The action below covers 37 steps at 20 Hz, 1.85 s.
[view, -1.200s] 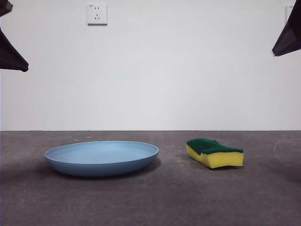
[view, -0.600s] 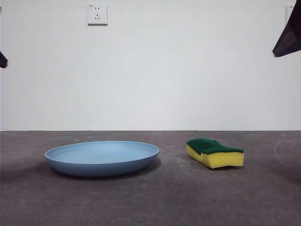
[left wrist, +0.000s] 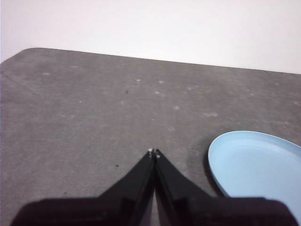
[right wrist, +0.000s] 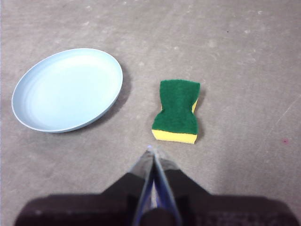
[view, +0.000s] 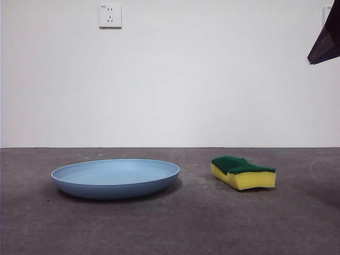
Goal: Pick up the plate,pick up the cloth,clean the plate with the cloth
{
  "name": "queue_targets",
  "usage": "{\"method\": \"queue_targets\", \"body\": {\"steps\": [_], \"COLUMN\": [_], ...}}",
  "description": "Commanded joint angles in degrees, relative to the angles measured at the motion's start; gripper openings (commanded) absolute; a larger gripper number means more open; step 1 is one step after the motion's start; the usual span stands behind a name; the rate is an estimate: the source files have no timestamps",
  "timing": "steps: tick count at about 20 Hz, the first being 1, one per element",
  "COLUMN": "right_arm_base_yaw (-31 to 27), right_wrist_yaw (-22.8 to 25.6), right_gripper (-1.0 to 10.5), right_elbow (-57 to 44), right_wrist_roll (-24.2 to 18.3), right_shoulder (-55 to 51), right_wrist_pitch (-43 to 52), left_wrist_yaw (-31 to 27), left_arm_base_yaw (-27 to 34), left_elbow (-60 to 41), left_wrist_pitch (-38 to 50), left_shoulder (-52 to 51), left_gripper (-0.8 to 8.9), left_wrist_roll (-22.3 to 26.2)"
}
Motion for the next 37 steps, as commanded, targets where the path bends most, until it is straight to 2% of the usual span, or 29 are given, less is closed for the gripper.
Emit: {"method": "queue_targets", "body": {"steps": [1,7,14,30,35,37], "right_arm_base_yaw": [0.0,0.0,0.0,0.0,-0.4,-4.2], "right_wrist_yaw": [0.1,0.1,0.1,0.1,1.9,1.2], "right_gripper": [0.0,0.0,0.0,0.0,0.0,0.0], "right_elbow": [-0.3,-0.3,-0.3,-0.3,-0.3,-0.5], "right_wrist_roll": [0.6,0.6,0.6,0.6,-0.8,-4.4], "right_shoulder": [0.0,0.0,0.0,0.0,-1.3,-4.5], "right_wrist_pitch": [0.2,0.2,0.2,0.2,-0.9,-1.0], "left_wrist_yaw": [3.1,5.6,6.1,6.8,6.8,6.8], "left_arm_base_yaw": [0.9,2.6,3.0,2.9,2.9,2.9], "left_elbow": [-1.6,-5.0,-5.1,-5.1,-5.1,-5.1], "left_wrist_pitch": [0.8,3.9,-3.1,-2.7,-2.7,-2.7], "left_shoulder": [-1.9,-4.7,-5.6,-5.5,-5.5,-5.5], "left_gripper": [-0.01,-0.01,-0.01,-0.01,-0.01,-0.01], "left_wrist_roll": [3.6,5.8,6.1,6.8,6.8,6.8]}}
